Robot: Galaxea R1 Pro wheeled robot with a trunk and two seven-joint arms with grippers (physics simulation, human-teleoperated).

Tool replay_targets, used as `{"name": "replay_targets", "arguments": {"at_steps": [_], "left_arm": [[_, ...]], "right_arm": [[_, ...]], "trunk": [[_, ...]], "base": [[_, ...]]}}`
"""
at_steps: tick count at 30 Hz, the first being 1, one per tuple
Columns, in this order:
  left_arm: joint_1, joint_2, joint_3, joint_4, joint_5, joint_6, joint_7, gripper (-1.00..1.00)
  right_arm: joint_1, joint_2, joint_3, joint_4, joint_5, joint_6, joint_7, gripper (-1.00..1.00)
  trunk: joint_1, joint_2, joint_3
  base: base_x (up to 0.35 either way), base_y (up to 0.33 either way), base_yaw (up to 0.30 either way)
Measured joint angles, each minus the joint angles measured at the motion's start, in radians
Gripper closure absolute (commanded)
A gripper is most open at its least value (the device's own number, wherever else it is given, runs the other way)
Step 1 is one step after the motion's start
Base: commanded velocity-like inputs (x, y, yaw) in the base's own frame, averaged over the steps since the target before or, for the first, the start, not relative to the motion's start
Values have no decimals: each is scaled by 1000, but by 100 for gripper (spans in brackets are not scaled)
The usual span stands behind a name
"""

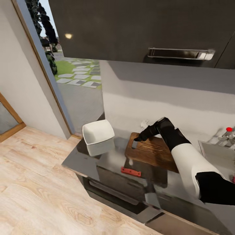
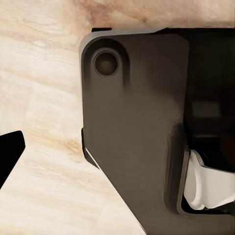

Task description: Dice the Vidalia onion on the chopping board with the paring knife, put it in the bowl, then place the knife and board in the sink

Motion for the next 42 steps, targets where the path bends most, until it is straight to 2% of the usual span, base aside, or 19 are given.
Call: {"name": "replay_targets", "arguments": {"at_steps": [3,5,18,23,25,28,32,42], "left_arm": [[0,0,0,1,0,0,0,-100],[0,0,0,1,0,0,0,-100],[0,0,0,13,0,0,0,-100],[0,0,1,13,0,0,0,-100],[0,0,1,13,0,0,0,-100],[0,0,1,14,0,0,0,-100],[0,0,0,14,0,0,0,-100],[0,0,0,14,0,0,0,-100]], "right_arm": [[0,-2,-38,-16,-1,18,0,100],[0,-3,-49,-19,-1,22,-1,100],[0,-9,-56,-22,0,26,-7,100],[0,-14,-64,-22,0,28,-83,100],[0,-13,-90,-22,1,38,-151,100],[0,-13,-130,-22,-3,55,-195,100],[0,-13,-148,-20,-5,62,-209,100],[0,-10,-150,-8,-6,64,-214,100]], "trunk": [[0,0,5],[0,0,8],[0,0,29],[0,0,37],[0,0,40],[0,0,45],[0,0,50],[0,0,53]], "base": [[-116,0,-78],[-37,0,-97],[-4,0,-129],[0,0,-140],[0,0,-140],[0,0,-140],[0,0,-88],[-2,2,-113]]}}
